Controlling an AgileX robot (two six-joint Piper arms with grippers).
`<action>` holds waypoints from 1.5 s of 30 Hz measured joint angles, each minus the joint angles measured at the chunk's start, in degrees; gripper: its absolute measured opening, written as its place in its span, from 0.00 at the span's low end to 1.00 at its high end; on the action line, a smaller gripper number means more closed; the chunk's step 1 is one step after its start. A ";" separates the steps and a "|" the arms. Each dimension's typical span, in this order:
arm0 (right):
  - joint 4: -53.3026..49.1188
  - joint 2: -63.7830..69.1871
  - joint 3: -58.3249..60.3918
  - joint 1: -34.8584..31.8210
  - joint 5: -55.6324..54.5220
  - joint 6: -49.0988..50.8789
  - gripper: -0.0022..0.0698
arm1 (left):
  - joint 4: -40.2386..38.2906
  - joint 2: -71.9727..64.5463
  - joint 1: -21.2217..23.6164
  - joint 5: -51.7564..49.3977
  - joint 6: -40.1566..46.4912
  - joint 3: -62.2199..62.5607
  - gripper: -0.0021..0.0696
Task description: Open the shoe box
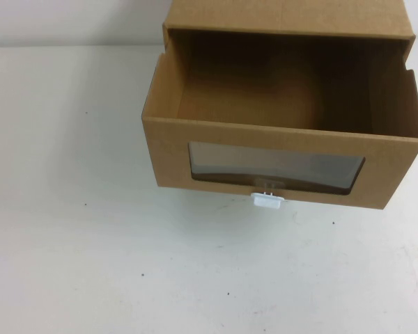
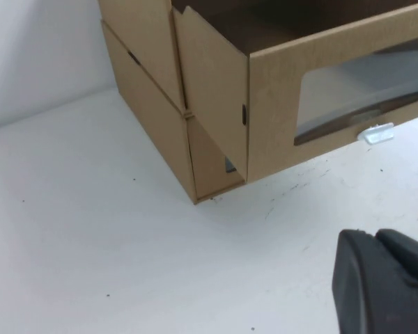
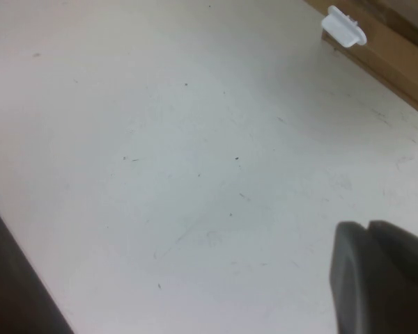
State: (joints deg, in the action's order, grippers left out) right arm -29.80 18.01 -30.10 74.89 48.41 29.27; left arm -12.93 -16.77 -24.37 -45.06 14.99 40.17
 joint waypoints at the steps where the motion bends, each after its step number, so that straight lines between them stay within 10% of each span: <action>1: 0.09 0.00 0.00 0.00 0.00 0.00 0.00 | 0.00 0.00 0.00 0.00 -0.10 -0.24 0.02; 11: 0.35 -0.03 0.00 0.00 0.07 0.00 0.00 | 10.75 0.54 0.95 6.11 -0.37 -5.57 0.02; 28: 0.57 -0.03 0.00 0.00 0.07 0.00 0.00 | 11.39 15.71 19.84 30.85 -5.40 -37.16 0.02; 45: 0.57 -0.12 0.00 0.00 0.07 0.00 0.00 | 10.54 16.00 20.36 25.89 -6.28 -41.62 0.02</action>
State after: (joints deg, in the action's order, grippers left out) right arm -29.23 17.88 -30.10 74.89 48.48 29.27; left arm -2.39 -0.77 -4.01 -19.17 8.70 -1.44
